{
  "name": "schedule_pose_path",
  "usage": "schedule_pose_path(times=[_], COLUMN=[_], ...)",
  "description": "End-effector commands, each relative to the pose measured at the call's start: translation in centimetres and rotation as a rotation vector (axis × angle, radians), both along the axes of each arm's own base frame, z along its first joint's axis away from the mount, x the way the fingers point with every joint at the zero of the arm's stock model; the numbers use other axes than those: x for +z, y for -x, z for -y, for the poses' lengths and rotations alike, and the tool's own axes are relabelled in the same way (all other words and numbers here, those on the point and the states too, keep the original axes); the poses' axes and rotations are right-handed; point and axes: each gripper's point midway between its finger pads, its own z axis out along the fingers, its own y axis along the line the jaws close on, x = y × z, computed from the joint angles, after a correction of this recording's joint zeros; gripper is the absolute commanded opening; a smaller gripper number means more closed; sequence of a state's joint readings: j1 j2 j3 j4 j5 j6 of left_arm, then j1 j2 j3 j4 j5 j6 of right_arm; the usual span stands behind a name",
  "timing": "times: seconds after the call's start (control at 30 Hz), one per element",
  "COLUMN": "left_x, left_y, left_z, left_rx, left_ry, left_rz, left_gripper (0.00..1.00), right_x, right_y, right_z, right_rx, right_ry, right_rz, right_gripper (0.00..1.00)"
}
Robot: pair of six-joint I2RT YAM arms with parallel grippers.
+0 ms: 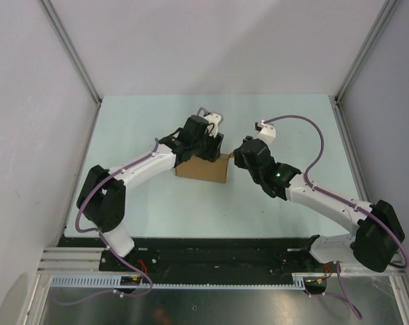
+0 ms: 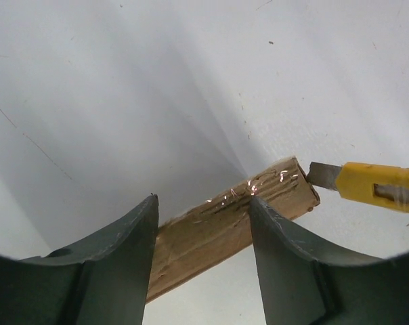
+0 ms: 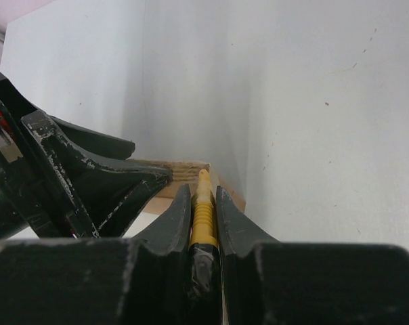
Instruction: Unpack the express box
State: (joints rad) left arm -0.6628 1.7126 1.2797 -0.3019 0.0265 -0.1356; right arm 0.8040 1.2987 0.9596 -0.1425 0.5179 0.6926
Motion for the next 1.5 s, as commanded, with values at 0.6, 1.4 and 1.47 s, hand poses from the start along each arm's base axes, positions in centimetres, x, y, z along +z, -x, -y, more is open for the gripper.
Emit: schedule_pose_path(times=[0.6, 1.4, 1.47], left_x=[-7.9, -3.2, -3.9], left_y=[5.8, 6.4, 8.3], left_z=[-5.4, -14.2, -15.1], left_rx=[0.033, 0.475, 0.509], left_ry=[-0.265, -0.095, -0.101], left_rz=[-0.254, -0.279, -0.324], left_gripper=[0.57, 0.72, 0.7], right_x=[3.7, -3.8, -3.5], right_y=[1.4, -1.6, -1.9], right_z=[2.9, -4.2, -5.0], right_rx=[-0.066, 0.411, 0.442], right_ry=[-0.011, -0.059, -0.085], right_rz=[0.014, -0.122, -0.1], right_gripper=[0.0, 0.0, 0.0])
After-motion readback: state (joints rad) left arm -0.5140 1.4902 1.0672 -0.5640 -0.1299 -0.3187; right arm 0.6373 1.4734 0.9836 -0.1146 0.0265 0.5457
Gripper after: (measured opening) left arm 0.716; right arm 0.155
